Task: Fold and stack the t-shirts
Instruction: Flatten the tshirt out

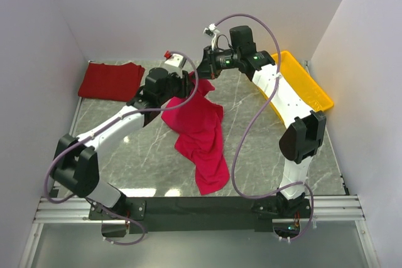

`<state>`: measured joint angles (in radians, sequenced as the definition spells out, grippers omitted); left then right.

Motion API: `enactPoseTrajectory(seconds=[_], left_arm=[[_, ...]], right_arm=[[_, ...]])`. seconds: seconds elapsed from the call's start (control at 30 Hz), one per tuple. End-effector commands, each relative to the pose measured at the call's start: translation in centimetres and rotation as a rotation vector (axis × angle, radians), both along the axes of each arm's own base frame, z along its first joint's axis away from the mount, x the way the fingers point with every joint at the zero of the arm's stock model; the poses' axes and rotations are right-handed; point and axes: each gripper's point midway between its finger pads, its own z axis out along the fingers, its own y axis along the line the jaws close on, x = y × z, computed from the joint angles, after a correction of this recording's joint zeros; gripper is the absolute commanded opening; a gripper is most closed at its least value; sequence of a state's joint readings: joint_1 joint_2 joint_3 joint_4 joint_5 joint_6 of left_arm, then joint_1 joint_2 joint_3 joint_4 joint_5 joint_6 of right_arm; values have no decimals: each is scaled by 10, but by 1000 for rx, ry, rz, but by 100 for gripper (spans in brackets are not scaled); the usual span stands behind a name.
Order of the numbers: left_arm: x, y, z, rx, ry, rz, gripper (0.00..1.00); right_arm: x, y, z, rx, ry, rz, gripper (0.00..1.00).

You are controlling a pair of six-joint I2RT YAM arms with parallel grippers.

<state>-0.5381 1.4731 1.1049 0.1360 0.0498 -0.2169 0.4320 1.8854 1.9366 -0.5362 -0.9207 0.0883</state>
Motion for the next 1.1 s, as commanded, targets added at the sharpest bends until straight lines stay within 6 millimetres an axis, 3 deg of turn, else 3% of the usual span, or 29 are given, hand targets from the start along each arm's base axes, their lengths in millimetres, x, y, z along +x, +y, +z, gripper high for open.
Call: enactPoseTrajectory(seconds=[0.0,0.13,0.2,0.27,0.37,0.4,0.43,0.47,0.5,0.53,0.57,0.6,0.67,0.73,0.8,0.9,1.0,1.07], left_arm=[[16,-5,22,-2,-35,25,36],[20,-5,32,-41,-49,46,1],[23,5,35,-60,-36,112,1],[24,15,35,-96,-9,166,1],[24,41,40,-169,41,263,1],[22,44,36,-184,62,265,1],[22,49,36,-219,80,279,1],[18,51,41,-240,81,274,1],[15,52,38,-248,96,270,1],[12,54,37,-267,114,280,1],[9,57,41,-281,113,284,1],[7,60,37,-282,123,296,1],[5,71,42,-313,133,337,1],[2,87,34,-325,177,397,1],[-2,96,37,-352,179,409,1],[-6,108,42,-367,169,423,1],[-9,116,46,-365,163,431,1],[-11,120,48,-364,158,435,1]], right_arm=[[-16,-4,33,47,-65,36,0],[-20,-7,29,33,-67,50,0],[-16,-14,27,12,-78,28,16],[-8,-33,30,-7,-112,-9,49],[-9,-62,22,-64,-198,-40,64],[-8,-75,-7,-119,-168,-67,66],[-13,-82,-13,-155,-195,-76,68],[-17,-89,-32,-210,-204,-66,68],[-28,-92,-66,-260,-141,-53,68],[-31,-98,-85,-303,-109,-67,68],[-37,-100,-102,-331,-76,-64,69],[-50,-103,-134,-379,-2,-63,69],[-56,-107,-168,-460,62,-97,70],[-69,-110,-206,-544,147,-113,70],[-74,-112,-229,-581,208,-130,70],[-63,-116,-252,-641,251,-201,70],[-61,-109,-259,-628,302,-193,68],[-66,-100,-265,-600,349,-163,61]])
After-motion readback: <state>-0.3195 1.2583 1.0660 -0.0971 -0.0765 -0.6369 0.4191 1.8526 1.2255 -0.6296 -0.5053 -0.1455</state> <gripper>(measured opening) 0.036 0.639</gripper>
